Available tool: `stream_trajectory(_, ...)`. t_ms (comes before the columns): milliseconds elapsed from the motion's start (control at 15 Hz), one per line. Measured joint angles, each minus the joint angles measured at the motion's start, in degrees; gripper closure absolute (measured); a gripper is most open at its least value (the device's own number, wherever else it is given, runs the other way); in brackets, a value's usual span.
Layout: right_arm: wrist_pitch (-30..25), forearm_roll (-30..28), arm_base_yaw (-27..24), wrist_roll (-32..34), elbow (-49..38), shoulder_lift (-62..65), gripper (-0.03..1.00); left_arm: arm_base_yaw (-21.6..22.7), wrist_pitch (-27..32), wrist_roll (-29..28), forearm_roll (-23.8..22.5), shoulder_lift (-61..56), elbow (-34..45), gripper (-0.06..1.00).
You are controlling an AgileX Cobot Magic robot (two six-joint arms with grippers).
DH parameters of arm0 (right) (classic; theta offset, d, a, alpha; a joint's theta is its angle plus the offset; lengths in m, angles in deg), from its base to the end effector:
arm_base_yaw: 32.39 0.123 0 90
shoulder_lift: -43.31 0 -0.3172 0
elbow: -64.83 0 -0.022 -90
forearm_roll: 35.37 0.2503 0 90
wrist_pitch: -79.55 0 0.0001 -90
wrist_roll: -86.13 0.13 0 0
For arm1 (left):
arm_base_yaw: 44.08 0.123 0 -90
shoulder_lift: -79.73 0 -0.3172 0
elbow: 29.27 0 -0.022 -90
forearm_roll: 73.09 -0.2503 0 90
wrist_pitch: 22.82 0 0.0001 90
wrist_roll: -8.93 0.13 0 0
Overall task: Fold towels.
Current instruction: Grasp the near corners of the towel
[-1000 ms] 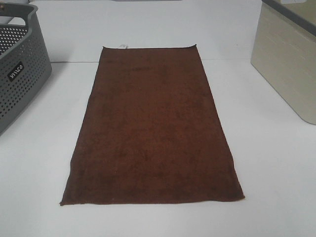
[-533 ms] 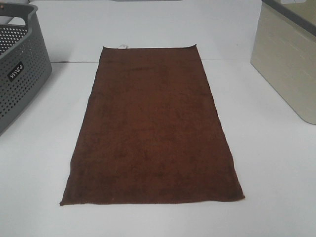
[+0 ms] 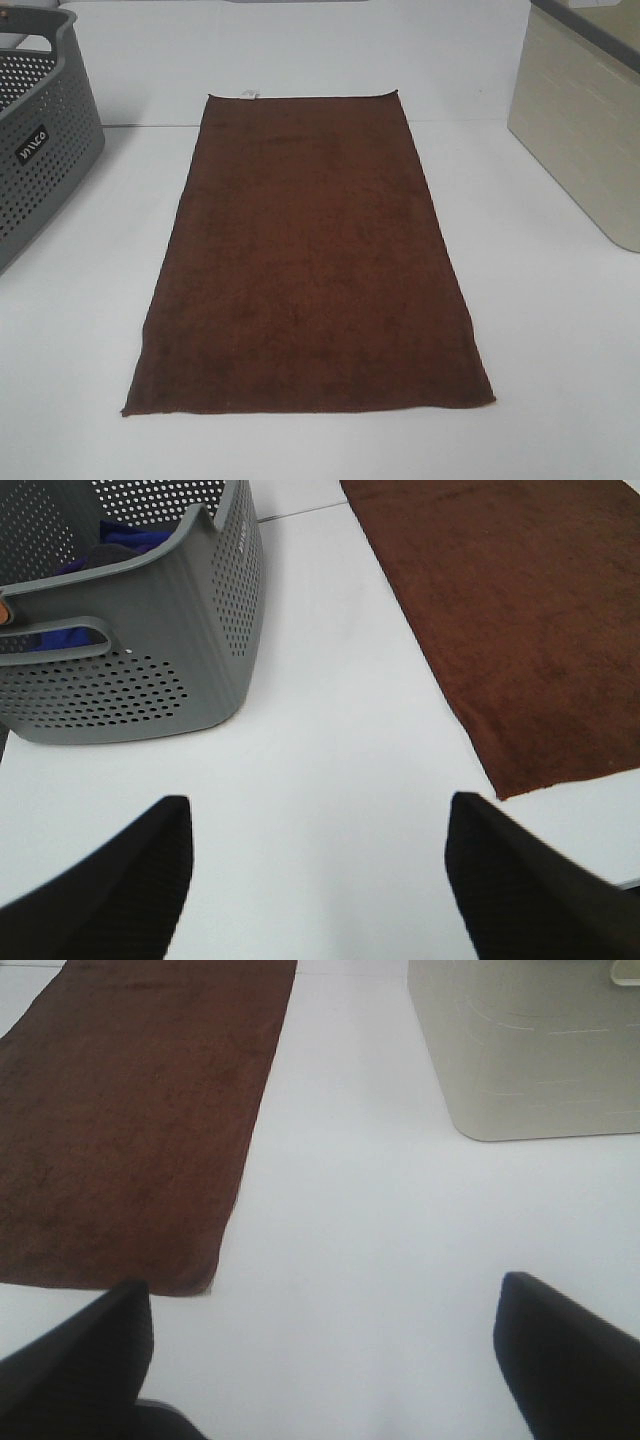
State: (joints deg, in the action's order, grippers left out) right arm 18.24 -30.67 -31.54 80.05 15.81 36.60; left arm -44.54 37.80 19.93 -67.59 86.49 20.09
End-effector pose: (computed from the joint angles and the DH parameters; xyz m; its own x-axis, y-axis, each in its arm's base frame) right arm -0.0052 0.0093 0.2603 -0.4470 -0.0731 -0.8915 -0.1089 0.9937 -0.0269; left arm -0.0038 -0.0108 0.2600 -0.4315 0.1472 -0.8900 0.1465 0.9849 0.0919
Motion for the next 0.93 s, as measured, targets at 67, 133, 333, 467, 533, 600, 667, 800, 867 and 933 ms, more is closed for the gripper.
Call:
stream_trajectory(67, 0.0, 0.0, 0.0, 0.0, 0.0, 0.0, 0.1, 0.0, 0.0, 0.0, 0.0, 0.0, 0.0, 0.26)
stream_trajectory(133, 0.0, -0.11, 0.0, 0.0, 0.0, 0.0, 0.1, 0.0, 0.0, 0.0, 0.0, 0.0, 0.0, 0.26)
stream_trajectory(333, 0.06, -0.34, 0.0, 0.0, 0.0, -0.17, 0.1, 0.0, -0.8, 0.0, 0.0, -0.06, -0.57, 0.26)
stream_trajectory(467, 1.2, -0.4, 0.0, 0.0, 0.52, -2.98, 0.1, 0.0, -7.05, -0.74, 0.06, 0.92, -1.03, 0.26)
stream_trajectory(533, 2.35, -0.52, 0.0, 0.0, 0.92, -5.21, 0.1, 0.0, -9.97, -2.69, 0.52, 2.12, -1.03, 0.26)
stream_trajectory(600, 3.44, -0.57, 0.0, 0.57, 1.15, -8.02, 0.1, 0.0, -13.46, -5.5, 1.78, 3.9, -0.46, 0.26)
stream_trajectory(667, 4.41, -0.57, 0.0, 1.78, 1.26, -11.63, 0.1, 0.0, -16.84, -8.14, 3.38, 5.44, 0.46, 0.26)
stream_trajectory(800, 6.02, 0.63, 0.0, 4.3, 2.18, -19.71, 0.11, 0.0, -24.47, -11.86, 9.22, 11.92, 3.44, 0.26)
stream_trajectory(867, 6.25, 2.06, 0.0, 4.58, 2.69, -23.84, 0.11, 0.0, -25.61, -12.2, 12.32, 15.47, 4.24, 0.26)
stream_trajectory(933, 6.47, 3.95, 0.0, 4.64, 3.32, -28.59, 0.12, 0.0, -25.5, -12.32, 15.81, 20.0, 4.53, 0.26)
